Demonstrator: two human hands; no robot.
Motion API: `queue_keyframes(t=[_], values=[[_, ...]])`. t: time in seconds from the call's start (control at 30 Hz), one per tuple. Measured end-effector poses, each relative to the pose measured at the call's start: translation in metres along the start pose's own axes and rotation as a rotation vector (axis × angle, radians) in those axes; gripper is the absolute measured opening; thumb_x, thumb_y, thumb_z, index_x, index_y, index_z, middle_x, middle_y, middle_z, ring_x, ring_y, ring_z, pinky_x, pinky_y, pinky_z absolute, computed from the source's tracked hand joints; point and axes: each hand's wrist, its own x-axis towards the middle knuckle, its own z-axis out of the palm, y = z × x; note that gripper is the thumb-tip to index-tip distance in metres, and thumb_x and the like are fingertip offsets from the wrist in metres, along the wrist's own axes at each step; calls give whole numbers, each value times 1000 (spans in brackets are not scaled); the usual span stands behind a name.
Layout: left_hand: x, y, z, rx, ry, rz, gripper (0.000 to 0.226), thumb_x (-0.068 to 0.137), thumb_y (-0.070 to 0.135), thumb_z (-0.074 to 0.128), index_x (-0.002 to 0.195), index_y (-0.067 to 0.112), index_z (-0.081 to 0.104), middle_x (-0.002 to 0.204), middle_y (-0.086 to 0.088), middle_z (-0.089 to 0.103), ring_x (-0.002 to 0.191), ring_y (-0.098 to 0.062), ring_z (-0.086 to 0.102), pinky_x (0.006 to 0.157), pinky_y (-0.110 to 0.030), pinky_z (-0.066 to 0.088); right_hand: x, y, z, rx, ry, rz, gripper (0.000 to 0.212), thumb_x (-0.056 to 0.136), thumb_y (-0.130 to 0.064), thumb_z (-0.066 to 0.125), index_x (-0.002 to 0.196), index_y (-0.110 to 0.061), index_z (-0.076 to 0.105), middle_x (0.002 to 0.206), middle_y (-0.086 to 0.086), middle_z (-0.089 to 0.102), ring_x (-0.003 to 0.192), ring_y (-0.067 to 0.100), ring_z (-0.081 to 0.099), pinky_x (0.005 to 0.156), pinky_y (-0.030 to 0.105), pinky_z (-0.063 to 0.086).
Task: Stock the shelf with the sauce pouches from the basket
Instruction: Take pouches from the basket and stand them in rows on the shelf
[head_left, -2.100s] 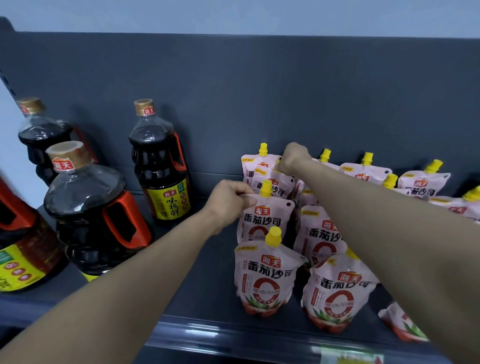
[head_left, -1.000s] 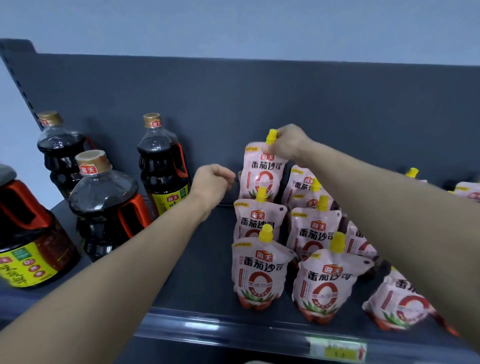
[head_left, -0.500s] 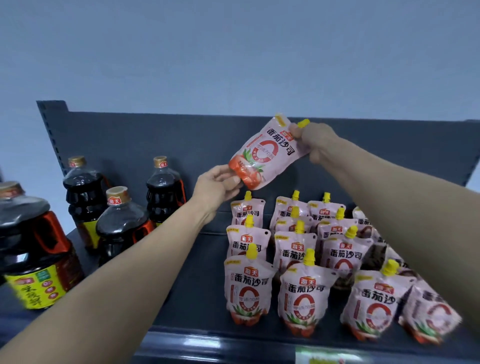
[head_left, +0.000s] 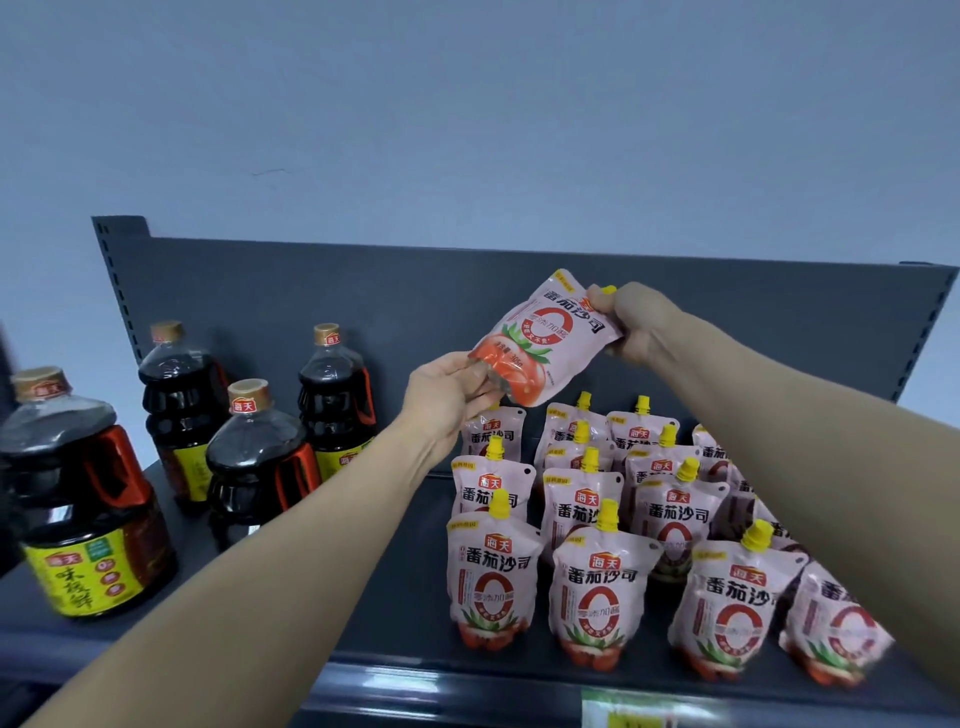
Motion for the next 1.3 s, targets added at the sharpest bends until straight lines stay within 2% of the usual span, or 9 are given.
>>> queue_keyframes(t=[0.13,0.3,0.43,0.63,0.77,0.9,1.03,1.13,1.3], values=[[-2,1,2,109,86,166,25,94,2,47,79,15,62,79,-2,67,71,-12,65,66,-24,55,3,8,5,-41,6,47,13,94,-20,57,92,-10,49,80,7,70,69,18,68,70,32,56],[-3,-5,-11,-86,-108,52,29,89,-11,47,97,13,60,98,-4,68,94,-19,66,80,-31,58,11,4,9,1,31,22,14,94,-17,57,86,-10,48,80,8,69,71,20,69,87,37,57],[3,-10,-20,29,17,111,37,82,-18,52,85,17,64,87,2,72,94,-25,66,86,-41,55,15,5,21,-15,-25,-45,13,93,-13,59,104,-9,52,81,8,68,68,21,67,80,42,58],[23,-15,-54,272,196,14,37,86,-12,51,117,7,54,103,-8,61,94,-21,59,87,-31,51,29,2,50,-345,25,-368,14,92,-13,59,79,-9,56,80,5,63,68,17,62,69,32,54],[19,-22,-63,469,82,-71,25,87,-11,49,101,7,60,93,-8,61,88,-18,58,80,-26,52,42,28,70,-770,1,-520,11,90,-17,60,82,-12,55,89,10,69,85,25,68,81,42,57],[18,-32,-62,660,-98,-75,21,85,-4,59,106,1,62,81,2,58,76,-8,56,60,-6,48,57,55,75,-837,-43,-481,17,89,-18,63,75,-12,55,87,11,68,81,25,66,84,44,55],[23,-48,-62,767,-237,-171,30,80,3,69,110,5,64,96,-1,64,91,-11,59,74,-14,46,69,71,78,-858,-93,-476,27,86,-15,65,63,-14,50,78,6,62,73,20,60,75,40,54],[29,-59,-64,827,-201,-157,24,79,-3,67,102,7,67,98,-4,65,96,-16,59,89,-26,48,75,90,78,-859,-173,-397,32,87,-11,65,60,-15,49,67,-1,55,63,15,53,61,29,46],[35,-68,-66,851,-144,-123,20,82,-4,64,101,1,69,99,-8,67,92,-16,60,87,-26,49,83,128,72,-1012,-275,-288,40,84,-3,64,54,-16,41,58,0,42,55,15,40,54,26,35]])
